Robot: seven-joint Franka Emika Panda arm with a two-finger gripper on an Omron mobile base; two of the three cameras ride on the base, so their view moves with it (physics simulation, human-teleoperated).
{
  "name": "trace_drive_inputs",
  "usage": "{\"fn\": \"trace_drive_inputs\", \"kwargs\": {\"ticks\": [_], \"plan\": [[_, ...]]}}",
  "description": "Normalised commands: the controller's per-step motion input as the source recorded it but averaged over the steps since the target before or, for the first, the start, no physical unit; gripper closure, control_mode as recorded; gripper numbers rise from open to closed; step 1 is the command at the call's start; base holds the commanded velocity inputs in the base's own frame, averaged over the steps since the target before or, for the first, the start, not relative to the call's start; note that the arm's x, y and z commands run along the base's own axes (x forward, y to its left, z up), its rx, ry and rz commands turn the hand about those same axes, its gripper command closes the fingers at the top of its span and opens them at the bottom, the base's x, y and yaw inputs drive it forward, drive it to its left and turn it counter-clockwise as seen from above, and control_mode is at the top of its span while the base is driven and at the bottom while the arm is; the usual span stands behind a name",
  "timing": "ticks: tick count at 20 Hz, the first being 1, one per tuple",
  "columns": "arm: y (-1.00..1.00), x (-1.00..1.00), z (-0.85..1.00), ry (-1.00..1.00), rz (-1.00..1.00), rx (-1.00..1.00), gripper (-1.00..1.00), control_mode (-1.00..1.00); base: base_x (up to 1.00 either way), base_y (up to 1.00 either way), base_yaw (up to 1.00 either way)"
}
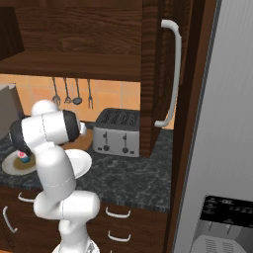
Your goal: From the different types of pastries on the counter, select a croissant and place it on the cutting board. Then retrieve a jar of jam from the cabinet and place it alongside the croissant on the cutting board.
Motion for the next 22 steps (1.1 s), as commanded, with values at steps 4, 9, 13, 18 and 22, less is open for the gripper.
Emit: {"fn": "trace_drive_inputs", "kwargs": {"ticks": [4,9,13,18,22], "plan": [[0.00,0.10,-0.16,0.00,0.00,0.00,1.00,-1.00,0.00,0.00,0.00],[0.00,0.00,0.00,0.00,0.00,0.00,1.00,-1.00,0.00,0.00,0.00],[0.12,0.00,0.00,0.00,0.00,0.00,-1.00,-1.00,0.00,0.00,0.00],[0.05,0.00,0.00,0.00,0.00,0.00,-1.00,-1.00,0.00,0.00,0.00],[0.00,0.00,0.00,0.00,0.00,0.00,-1.00,-1.00,0.00,0.00,0.00]]}}
